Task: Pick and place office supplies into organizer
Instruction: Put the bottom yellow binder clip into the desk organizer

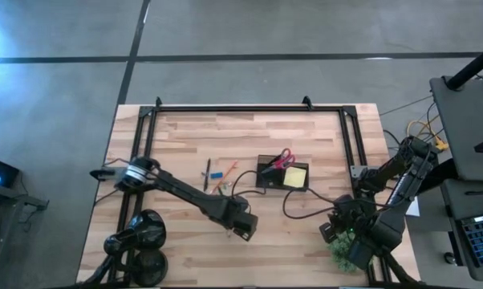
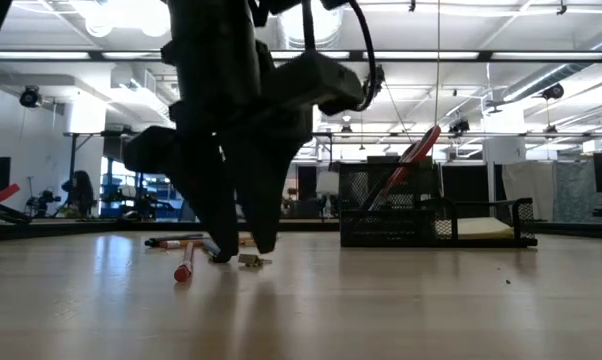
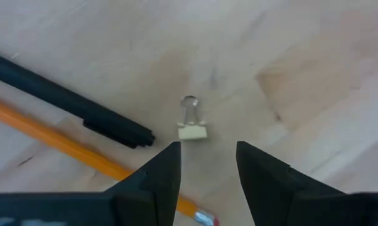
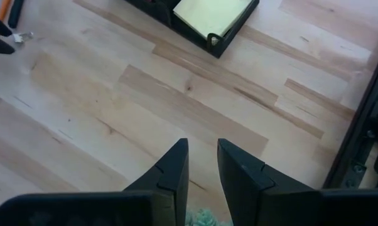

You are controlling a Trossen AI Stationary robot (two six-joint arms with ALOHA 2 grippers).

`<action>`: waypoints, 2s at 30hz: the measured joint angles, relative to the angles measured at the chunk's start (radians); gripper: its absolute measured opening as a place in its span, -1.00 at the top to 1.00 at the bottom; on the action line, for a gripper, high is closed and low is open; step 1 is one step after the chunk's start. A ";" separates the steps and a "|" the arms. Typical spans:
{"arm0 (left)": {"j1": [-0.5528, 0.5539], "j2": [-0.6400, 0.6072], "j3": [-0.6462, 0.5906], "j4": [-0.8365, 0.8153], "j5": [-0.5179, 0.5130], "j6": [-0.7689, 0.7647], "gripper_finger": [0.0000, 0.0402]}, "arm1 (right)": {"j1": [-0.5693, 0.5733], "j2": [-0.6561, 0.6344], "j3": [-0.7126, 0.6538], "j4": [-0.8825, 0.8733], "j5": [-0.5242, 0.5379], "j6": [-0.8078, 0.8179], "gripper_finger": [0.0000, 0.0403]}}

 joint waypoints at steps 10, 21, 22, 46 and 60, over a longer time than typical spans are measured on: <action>0.014 0.014 0.000 -0.003 -0.053 0.003 0.31 | 0.000 0.000 0.000 0.009 0.000 0.008 0.62; 0.023 0.014 -0.001 -0.021 -0.028 0.034 0.31 | 0.000 0.001 0.000 0.025 0.000 0.008 0.62; 0.021 0.014 -0.001 -0.020 -0.027 0.032 0.31 | 0.000 0.001 0.000 0.026 0.000 0.008 0.62; 0.007 0.061 0.025 -0.035 -0.010 0.027 0.41 | 0.009 0.002 0.000 0.026 0.005 -0.003 0.62; 0.004 0.041 0.051 -0.032 -0.049 0.065 0.83 | 0.009 0.002 0.000 0.026 0.008 -0.026 0.62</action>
